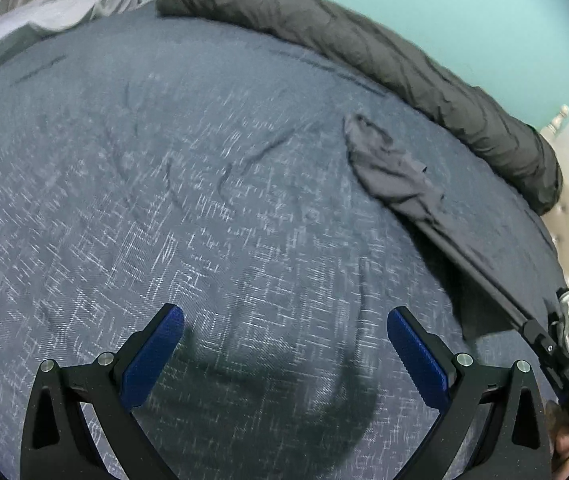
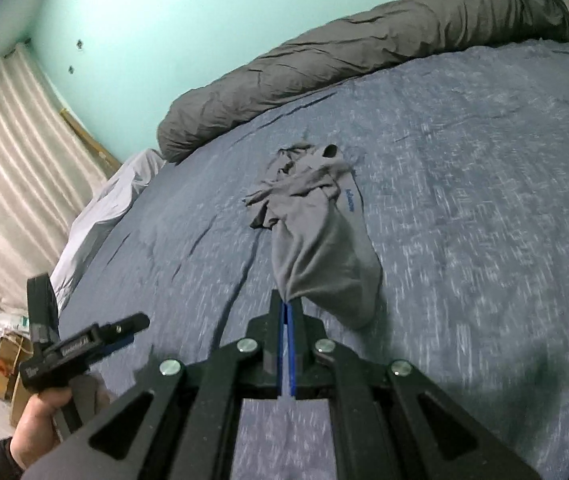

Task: Fold clothes
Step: 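Pull the grey garment off the duvet and lay it on the bed with the right gripper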

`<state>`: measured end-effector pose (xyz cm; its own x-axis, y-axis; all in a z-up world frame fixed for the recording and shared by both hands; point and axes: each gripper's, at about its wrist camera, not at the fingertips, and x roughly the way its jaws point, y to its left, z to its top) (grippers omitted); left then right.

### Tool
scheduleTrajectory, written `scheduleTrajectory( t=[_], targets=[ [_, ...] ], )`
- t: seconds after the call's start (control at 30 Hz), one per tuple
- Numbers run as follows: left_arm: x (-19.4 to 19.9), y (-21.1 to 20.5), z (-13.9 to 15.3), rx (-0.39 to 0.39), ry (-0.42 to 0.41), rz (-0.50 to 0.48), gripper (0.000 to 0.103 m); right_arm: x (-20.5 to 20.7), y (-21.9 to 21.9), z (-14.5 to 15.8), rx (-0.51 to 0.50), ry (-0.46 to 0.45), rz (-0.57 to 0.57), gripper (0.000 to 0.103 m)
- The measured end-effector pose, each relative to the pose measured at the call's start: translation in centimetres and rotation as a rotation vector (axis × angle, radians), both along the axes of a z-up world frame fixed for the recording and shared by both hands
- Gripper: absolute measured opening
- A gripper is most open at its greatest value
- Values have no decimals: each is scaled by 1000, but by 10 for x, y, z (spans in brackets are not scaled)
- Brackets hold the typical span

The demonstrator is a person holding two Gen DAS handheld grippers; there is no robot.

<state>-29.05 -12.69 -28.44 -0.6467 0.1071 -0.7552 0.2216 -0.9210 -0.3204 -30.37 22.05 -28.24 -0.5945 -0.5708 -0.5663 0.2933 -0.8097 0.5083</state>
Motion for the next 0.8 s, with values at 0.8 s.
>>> scheduleTrajectory(
  t=[0.8],
  targets=[
    [165,13,47,30,45,-10,103,208,55,31,173,-92,-14,1]
  ],
)
